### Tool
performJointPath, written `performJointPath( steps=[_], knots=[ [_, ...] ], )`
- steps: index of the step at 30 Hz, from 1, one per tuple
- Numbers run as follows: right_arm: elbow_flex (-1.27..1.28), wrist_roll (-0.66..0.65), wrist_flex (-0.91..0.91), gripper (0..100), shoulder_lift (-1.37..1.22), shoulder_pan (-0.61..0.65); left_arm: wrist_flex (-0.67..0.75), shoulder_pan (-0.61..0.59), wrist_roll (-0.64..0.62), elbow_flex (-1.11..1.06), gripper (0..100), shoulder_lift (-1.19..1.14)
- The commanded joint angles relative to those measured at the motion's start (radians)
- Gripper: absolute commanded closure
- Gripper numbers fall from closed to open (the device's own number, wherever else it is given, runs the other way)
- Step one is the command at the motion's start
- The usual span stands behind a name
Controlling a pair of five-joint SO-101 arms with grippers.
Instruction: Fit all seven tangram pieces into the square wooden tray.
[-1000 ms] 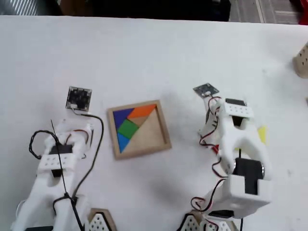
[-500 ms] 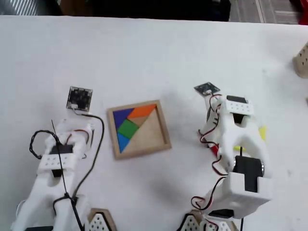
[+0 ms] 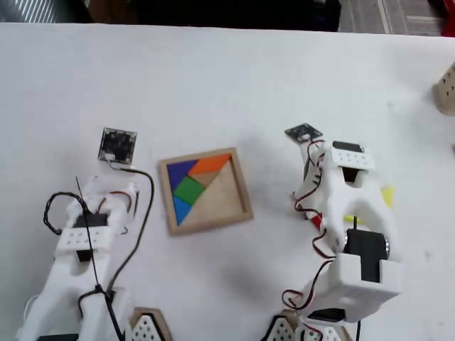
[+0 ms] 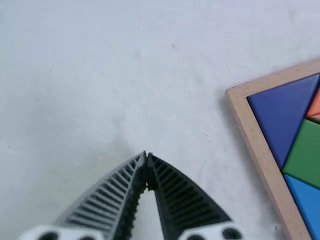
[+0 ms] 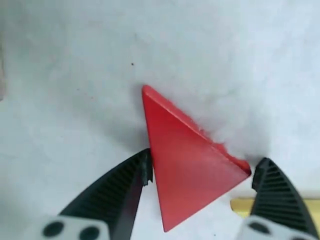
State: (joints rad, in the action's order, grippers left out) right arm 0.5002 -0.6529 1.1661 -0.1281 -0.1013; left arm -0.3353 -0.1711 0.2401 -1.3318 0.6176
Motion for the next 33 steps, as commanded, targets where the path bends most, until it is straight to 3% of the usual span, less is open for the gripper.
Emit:
performJointPath(
  steps=[1, 5, 15, 29, 33],
  knots=[
    [-0.034, -0.005, 0.004, 72.7, 0.007, -0.001, 0.040, 0.012, 0.008, 0.018, 98, 0.024],
    [-0.035, -0.005, 0.004, 82.7, 0.005, 0.004, 0.040, 0.012, 0.008, 0.018, 98, 0.024],
    [-0.037, 0.052, -0.002, 91.2, 0.005, -0.004, 0.040, 0.015, 0.008, 0.018, 98, 0.024],
    [-0.014, 0.135, -0.008, 90.9, 0.071, -0.019, 0.040, 0.031, 0.008, 0.018, 98, 0.024],
    [0.117, 0.183, -0.031, 82.7, 0.283, -0.035, 0.040, 0.031, 0.008, 0.018, 98, 0.024]
  ],
)
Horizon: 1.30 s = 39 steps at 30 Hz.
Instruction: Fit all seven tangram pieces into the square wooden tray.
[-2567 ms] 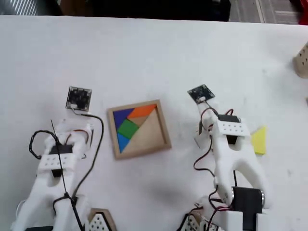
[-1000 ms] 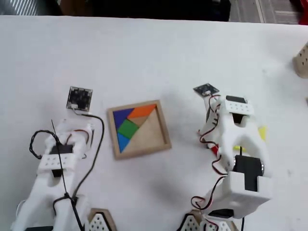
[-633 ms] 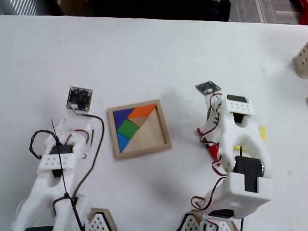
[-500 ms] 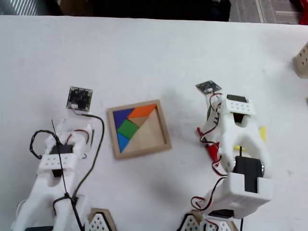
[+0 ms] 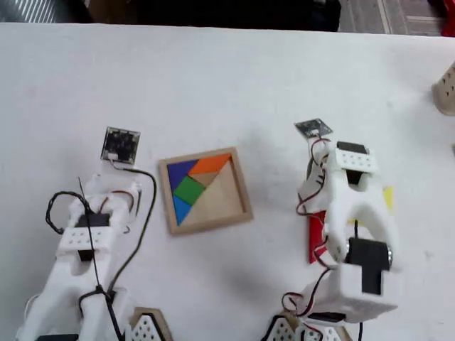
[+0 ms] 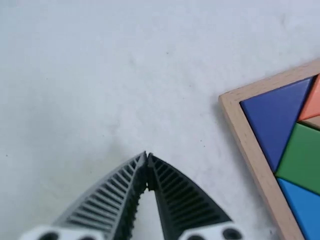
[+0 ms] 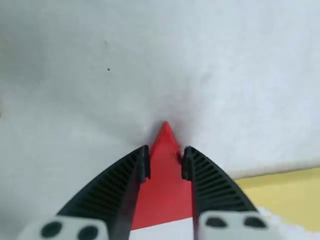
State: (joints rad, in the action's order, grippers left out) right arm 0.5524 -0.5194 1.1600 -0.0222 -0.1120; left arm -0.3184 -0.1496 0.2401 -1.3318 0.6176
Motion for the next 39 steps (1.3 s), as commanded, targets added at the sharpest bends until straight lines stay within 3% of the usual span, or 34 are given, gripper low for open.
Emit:
performJointPath(
  steps=[1, 5, 10, 15, 21, 32, 39],
  knots=[
    [0.114, 0.087, -0.045, 78.8, 0.252, -0.038, 0.023, 0.010, 0.008, 0.018, 98, 0.024],
    [0.334, 0.155, -0.099, 65.3, 0.542, -0.085, 0.023, 0.010, 0.008, 0.018, 98, 0.024],
    [0.537, 0.186, -0.122, 64.1, 0.702, -0.041, 0.023, 0.010, 0.008, 0.017, 98, 0.024],
    [0.514, 0.207, -0.117, 64.1, 0.650, -0.028, 0.023, 0.010, 0.008, 0.017, 98, 0.024],
    [0.437, 0.451, -0.102, 68.7, 0.544, -0.028, 0.023, 0.007, 0.008, 0.017, 98, 0.024],
    [0.290, 0.374, -0.076, 72.3, 0.236, -0.035, 0.023, 0.005, 0.008, 0.017, 98, 0.024],
    [0.262, 0.342, -0.085, 69.3, 0.196, -0.007, 0.020, 0.005, 0.008, 0.017, 98, 0.024]
  ],
)
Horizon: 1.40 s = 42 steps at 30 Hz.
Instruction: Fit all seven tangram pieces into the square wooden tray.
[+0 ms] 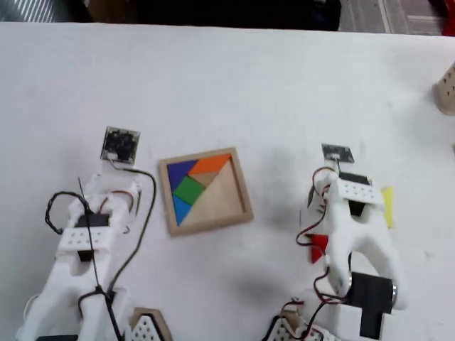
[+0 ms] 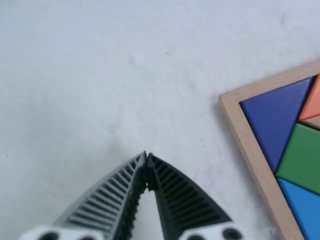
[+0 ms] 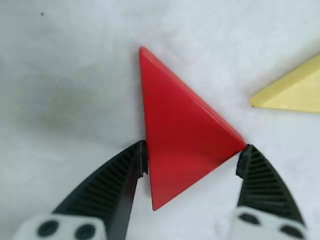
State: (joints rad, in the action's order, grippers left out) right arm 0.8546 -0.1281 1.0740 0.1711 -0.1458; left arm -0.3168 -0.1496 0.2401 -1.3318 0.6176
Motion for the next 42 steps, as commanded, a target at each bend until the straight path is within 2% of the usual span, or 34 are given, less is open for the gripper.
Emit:
performJointPath(
  steps=[1, 4, 11, 23, 26, 29, 35, 42],
  knots=[
    [-0.040, -0.058, 0.002, 68.3, -0.001, 0.036, 0.018, 0.007, 0.009, 0.017, 98, 0.024],
    [-0.038, -0.069, 0.004, 70.4, -0.002, 0.041, 0.018, 0.007, 0.009, 0.017, 98, 0.024],
    [-0.038, -0.071, 0.004, 82.7, -0.002, 0.044, 0.017, 0.007, 0.009, 0.017, 98, 0.024],
    [-0.037, -0.078, 0.005, 83.3, 0.007, 0.044, 0.017, 0.007, 0.009, 0.017, 98, 0.024],
    [-0.038, -0.153, 0.036, 82.9, 0.058, 0.044, 0.018, 0.007, 0.009, 0.017, 98, 0.024],
    [-0.020, -0.163, 0.059, 80.7, 0.166, 0.044, 0.018, 0.007, 0.009, 0.017, 98, 0.024],
    [0.038, -0.203, 0.061, 63.5, 0.305, 0.044, 0.020, 0.007, 0.009, 0.017, 98, 0.024],
    [0.006, -0.227, 0.013, 68.2, 0.182, 0.038, 0.020, 0.007, 0.009, 0.017, 98, 0.024]
  ],
)
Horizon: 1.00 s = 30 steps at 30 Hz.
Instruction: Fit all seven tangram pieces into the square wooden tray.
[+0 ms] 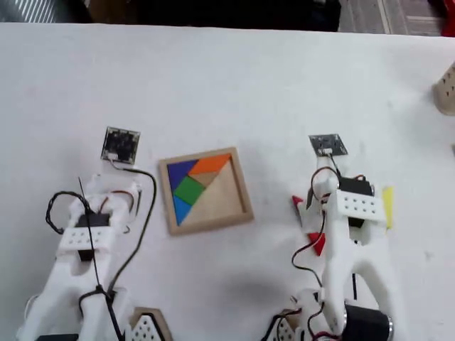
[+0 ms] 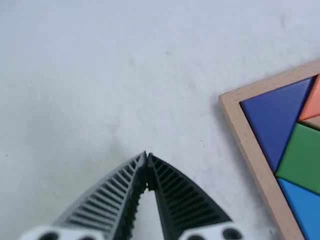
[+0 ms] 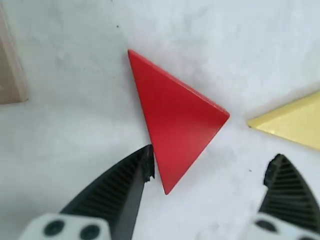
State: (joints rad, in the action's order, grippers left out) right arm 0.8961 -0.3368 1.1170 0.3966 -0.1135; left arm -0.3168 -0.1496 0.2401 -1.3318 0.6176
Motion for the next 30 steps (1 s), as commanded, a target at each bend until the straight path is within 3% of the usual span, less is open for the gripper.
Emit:
performJointPath(
  steps=[1, 8, 30],
  knots=[
    [-0.052, -0.023, -0.036, 68.2, -0.077, 0.004, 0.020, 0.007, 0.009, 0.017, 98, 0.024],
    [-0.155, -0.094, -0.031, 68.3, -0.268, -0.005, 0.020, 0.008, 0.009, 0.017, 98, 0.024],
    [-0.265, -0.087, -0.005, 68.3, -0.274, -0.021, 0.021, 0.010, 0.009, 0.017, 98, 0.024]
  ],
)
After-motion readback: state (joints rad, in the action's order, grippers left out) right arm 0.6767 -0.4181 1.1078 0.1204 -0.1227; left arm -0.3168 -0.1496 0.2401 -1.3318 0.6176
